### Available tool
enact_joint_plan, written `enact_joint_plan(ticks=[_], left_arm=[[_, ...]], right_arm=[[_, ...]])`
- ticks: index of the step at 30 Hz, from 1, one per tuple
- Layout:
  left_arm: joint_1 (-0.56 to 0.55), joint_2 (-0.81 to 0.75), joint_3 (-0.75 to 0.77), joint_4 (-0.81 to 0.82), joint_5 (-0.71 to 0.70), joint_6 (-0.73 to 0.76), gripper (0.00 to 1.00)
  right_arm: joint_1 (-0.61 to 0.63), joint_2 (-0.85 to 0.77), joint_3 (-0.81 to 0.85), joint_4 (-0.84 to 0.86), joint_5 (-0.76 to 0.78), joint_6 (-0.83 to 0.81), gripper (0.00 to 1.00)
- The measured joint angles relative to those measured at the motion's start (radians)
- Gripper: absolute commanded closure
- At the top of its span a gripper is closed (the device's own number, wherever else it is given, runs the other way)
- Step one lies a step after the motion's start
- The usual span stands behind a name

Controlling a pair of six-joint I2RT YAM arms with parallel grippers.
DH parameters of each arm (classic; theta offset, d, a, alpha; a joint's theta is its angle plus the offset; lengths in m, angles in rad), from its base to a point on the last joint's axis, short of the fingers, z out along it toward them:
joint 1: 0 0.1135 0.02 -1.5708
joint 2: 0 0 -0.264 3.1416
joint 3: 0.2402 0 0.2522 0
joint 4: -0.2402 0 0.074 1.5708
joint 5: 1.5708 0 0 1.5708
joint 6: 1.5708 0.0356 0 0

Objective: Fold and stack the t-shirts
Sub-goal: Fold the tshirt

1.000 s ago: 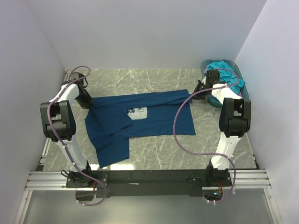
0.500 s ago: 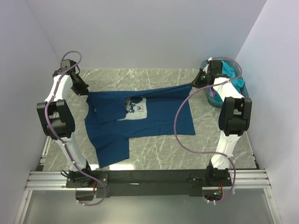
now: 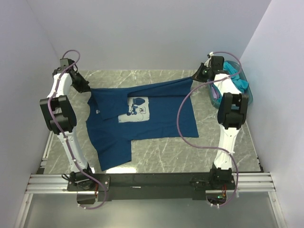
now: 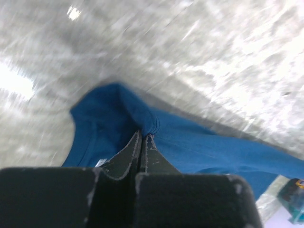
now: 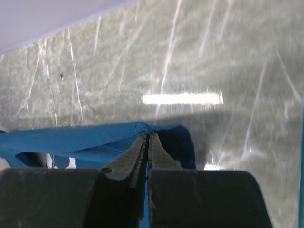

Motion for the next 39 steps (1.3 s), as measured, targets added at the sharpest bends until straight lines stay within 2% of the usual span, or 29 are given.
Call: enact_joint_plan(ticks=[6,18,25,39], left_arm=[[0.014,0.055,0.069,0.058,0.057,-0.01,0.99],[0.064,0.065,0.069,0.203,0.185,-0.054,0.99],[0.066,0.061,0.032,0.232,0.214,-0.062,0.99],[0.066,-0.046,-0.066,0.097,0.119,-0.016,0.98]], right_arm=[[0.0,0.1,0.161,0.021,-0.055,-0.01,1.0],[-0.001,0.102,0.159,0.195,-0.146,0.004,1.0],[-0.009,0.102,0.158,0.19,-0.184,0.056,1.0],[-0.016,0.013,-0.08,0.05,-0.146,0.075,1.0]])
